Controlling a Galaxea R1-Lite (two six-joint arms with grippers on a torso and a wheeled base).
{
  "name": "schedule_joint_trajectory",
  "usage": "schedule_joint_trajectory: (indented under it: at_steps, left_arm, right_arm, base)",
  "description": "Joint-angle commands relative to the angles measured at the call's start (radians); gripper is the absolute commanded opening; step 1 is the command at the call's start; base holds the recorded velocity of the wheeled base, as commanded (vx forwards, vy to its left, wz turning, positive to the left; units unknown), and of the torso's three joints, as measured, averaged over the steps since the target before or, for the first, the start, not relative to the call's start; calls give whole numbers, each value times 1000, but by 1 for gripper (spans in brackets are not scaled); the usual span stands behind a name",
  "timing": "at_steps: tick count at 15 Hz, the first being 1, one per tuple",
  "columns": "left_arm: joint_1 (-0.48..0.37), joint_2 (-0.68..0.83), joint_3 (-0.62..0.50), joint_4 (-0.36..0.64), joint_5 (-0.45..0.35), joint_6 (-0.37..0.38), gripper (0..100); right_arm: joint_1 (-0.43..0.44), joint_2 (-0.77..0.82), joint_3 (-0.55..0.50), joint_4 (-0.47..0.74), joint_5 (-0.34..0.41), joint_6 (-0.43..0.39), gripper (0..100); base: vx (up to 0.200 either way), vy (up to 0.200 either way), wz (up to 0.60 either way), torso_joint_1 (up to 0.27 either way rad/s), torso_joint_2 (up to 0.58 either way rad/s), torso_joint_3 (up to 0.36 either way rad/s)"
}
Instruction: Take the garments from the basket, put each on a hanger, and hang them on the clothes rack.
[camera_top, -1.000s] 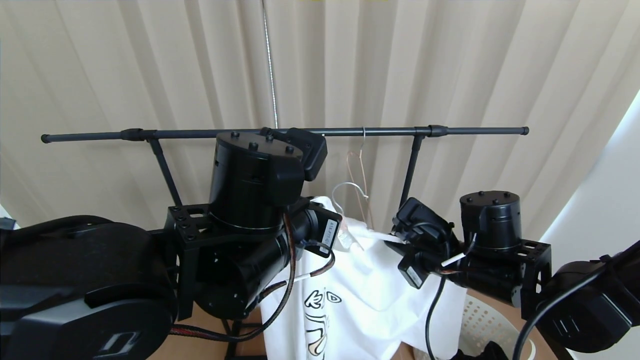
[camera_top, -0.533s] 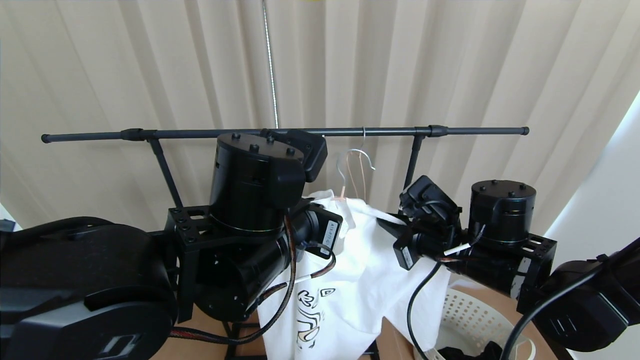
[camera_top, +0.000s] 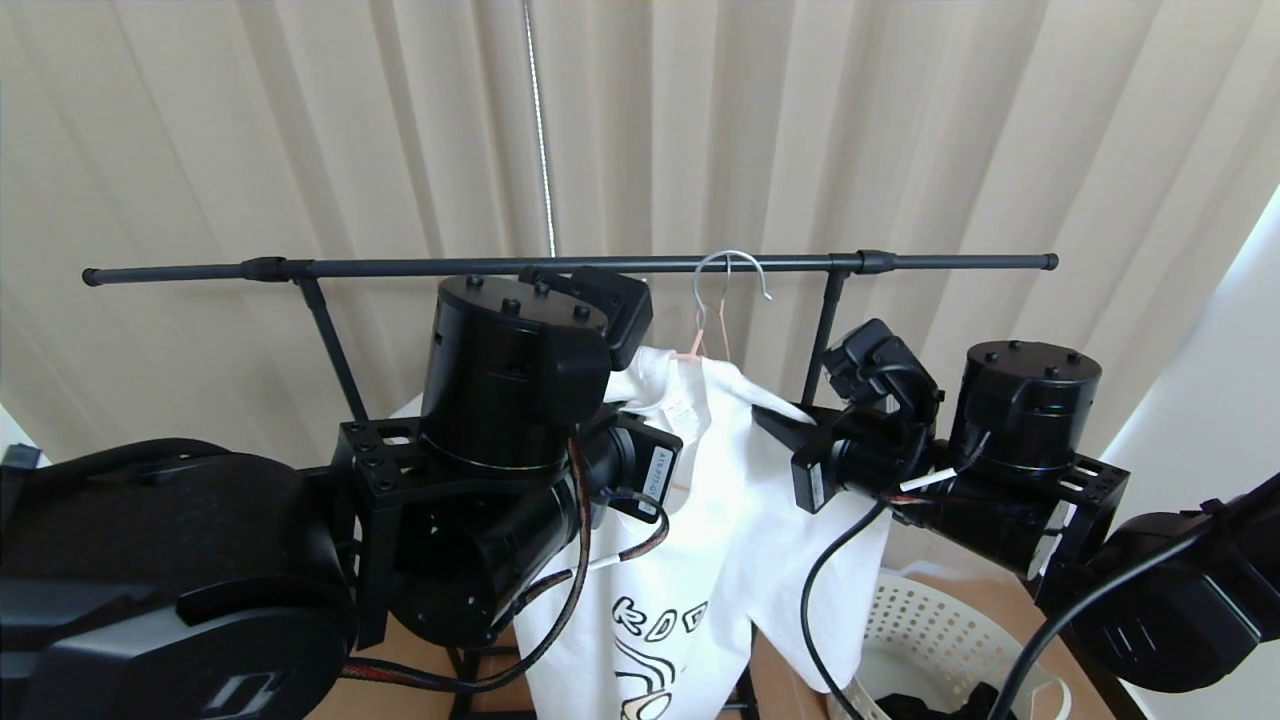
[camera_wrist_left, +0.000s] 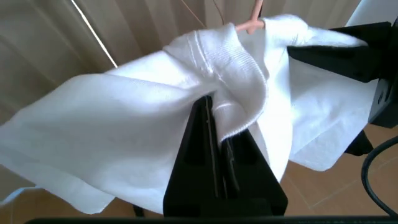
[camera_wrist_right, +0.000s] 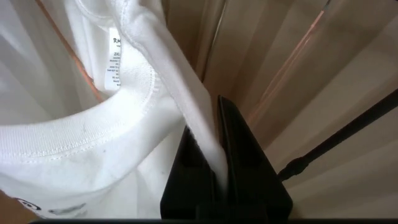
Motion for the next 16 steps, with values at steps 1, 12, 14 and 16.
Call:
schedule_joint_trajectory:
  at_steps: [1, 12, 14, 16]
  left_arm:
    - [-1, 2, 5, -3, 0, -1, 0]
    - [-2, 5, 58, -31, -3, -11, 0]
    - [-2, 5, 58, -32, -3, -9, 100]
    - [-7, 4, 61, -52, -4, -9, 100]
  right_arm:
    - [0, -3, 0, -7, 3, 4, 0]
    - [0, -51, 11, -32, 47, 47, 0]
    - [0, -51, 12, -33, 47, 49, 0]
    - [0, -51, 12, -33, 54, 49, 0]
  base:
    - [0, 0, 0, 0, 0, 0]
    - [0, 0, 0, 0, 0, 0]
    - [0, 0, 0, 0, 0, 0]
    - [0, 0, 0, 0, 0, 0]
